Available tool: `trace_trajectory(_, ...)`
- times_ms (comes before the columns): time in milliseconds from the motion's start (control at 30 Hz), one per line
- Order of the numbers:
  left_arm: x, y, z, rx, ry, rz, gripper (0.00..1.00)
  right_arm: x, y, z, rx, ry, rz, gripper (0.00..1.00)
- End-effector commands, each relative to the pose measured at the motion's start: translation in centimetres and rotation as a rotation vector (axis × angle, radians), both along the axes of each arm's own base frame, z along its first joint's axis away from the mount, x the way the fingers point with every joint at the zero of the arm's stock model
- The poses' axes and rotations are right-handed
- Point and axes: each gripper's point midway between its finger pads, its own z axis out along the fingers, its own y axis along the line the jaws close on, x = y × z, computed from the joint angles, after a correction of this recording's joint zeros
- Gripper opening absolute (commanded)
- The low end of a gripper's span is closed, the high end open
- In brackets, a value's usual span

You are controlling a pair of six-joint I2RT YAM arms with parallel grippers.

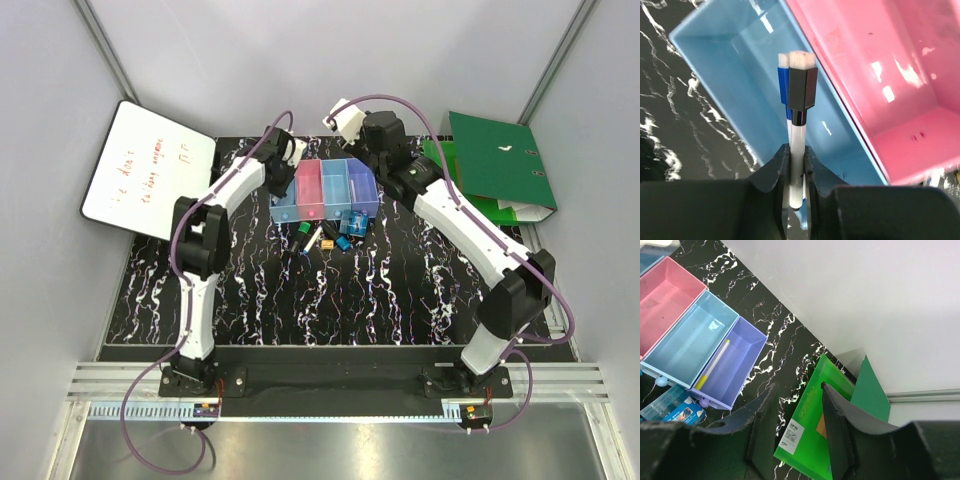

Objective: Sort the stationery into containers
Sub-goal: Move the pen to the storage box.

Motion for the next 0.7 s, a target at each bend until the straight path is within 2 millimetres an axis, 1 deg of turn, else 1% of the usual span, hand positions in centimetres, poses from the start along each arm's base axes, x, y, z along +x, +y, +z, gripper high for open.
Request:
trace_trajectory(0,1.8,0.1,0.3,-0.012,-0.023,0.156,0.0,-1.0,-0.2,3.3,0.063,-0.07,-0.003,0.47)
trace_trajectory(33,1.9,0.2,0.1,-0.008,-0.023,0.165,0.0,-1.0,-0.3,3.3,0.059,-0.07,-0.004,0.47)
trace_trajectory(67,2.5,0.3,0.5,-0.001,-0.042,0.18,0.0,-1.1,-0.3,3.3,0.062,-0.07,-0.001,0.47)
trace_trajectory(100,2.7,0.3,-0.1,0.003,-0.036,0.187,0.0,-1.1,-0.3,3.2,0.061,-0.069,-0.003,0.47)
trace_trajectory(200,3.3,0.2,-0.3,0.001,-0.043,0.199,0.0,-1.2,-0.3,3.3,0.063,-0.07,-0.003,0.47)
trace_trajectory(300,3.5,0.0,-0.4,-0.006,-0.044,0.197,0.0,-1.2,-0.3,3.1,0.062,-0.066,-0.004,0.47)
trace_trajectory(333,3.5,0.0,-0.4,-0.007,-0.043,0.194,0.1,-1.2,-0.3,3.1,0.061,-0.066,-0.002,0.47)
trace_trajectory(367,3.5,-0.1,-0.3,-0.013,-0.042,0.189,0.16,-1.2,-0.4,3.1,0.059,-0.067,-0.004,0.47)
trace_trajectory(433,3.4,-0.3,-0.1,-0.019,-0.042,0.18,0.18,-1.2,-0.4,2.9,0.056,-0.063,-0.004,0.47)
trace_trajectory(500,3.3,-0.3,0.2,-0.023,-0.045,0.176,0.24,-1.2,-0.3,2.9,0.058,-0.064,-0.001,0.47)
trace_trajectory(633,3.4,-0.7,0.8,-0.044,-0.051,0.165,0.39,-1.2,-0.4,3.0,0.057,-0.066,-0.004,0.48)
trace_trajectory(667,3.4,-0.8,0.9,-0.048,-0.053,0.162,0.4,-1.2,-0.3,3.0,0.055,-0.065,-0.004,0.48)
